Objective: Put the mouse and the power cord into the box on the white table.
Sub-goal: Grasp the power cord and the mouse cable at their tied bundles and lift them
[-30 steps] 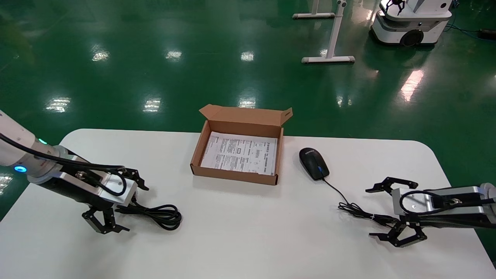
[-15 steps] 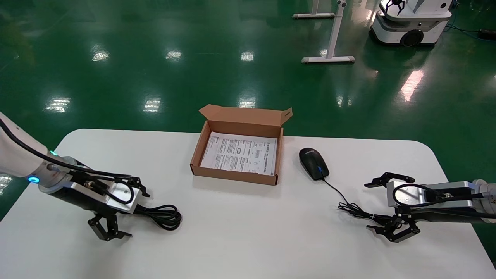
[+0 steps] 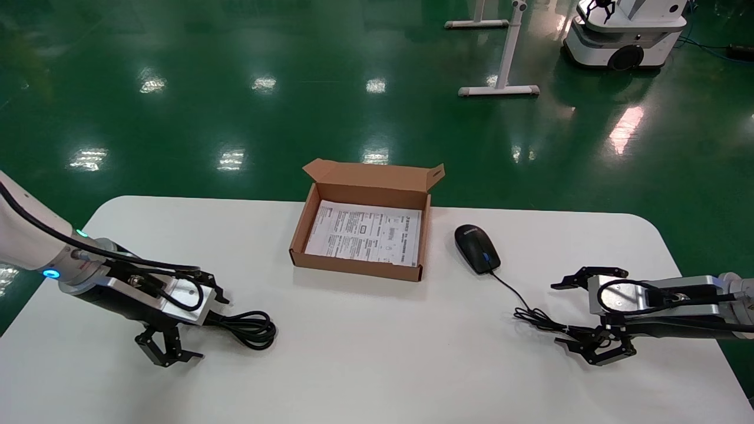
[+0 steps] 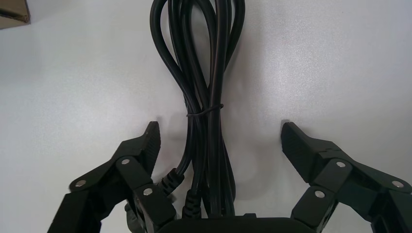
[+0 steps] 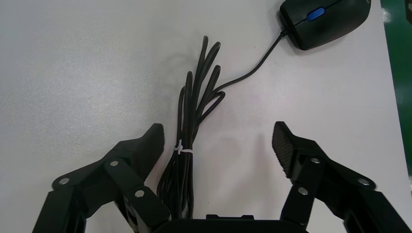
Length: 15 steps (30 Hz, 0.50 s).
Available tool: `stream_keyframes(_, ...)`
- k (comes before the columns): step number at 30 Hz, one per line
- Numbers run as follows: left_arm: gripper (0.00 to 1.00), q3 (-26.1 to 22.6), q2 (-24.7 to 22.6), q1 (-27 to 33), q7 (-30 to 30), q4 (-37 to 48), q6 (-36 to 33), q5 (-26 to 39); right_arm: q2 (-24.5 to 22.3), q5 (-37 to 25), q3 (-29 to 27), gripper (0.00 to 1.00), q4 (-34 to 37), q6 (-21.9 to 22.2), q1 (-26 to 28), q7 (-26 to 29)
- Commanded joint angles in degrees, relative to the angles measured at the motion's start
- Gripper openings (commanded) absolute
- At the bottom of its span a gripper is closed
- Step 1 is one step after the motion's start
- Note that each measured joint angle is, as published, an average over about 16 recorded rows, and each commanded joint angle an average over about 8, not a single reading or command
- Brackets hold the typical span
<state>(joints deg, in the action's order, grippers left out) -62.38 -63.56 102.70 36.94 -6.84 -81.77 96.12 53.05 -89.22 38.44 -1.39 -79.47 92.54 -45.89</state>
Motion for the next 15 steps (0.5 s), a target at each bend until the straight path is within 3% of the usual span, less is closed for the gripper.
stream_keyframes(1, 0.0, 0.0, 0.05, 0.0, -0.01, -0.13, -0.03, 0.0, -0.03, 0.01, -0.01, 0.0, -0.06, -0.02, -0.02, 0.0)
stream_keyframes(15, 0.0, 0.01, 0.14, 0.03, -0.08, -0.51, 0.06, -0.02, -0.08, 0.1, -0.04, 0.0, -0.22, -0.14, -0.1, 0.03)
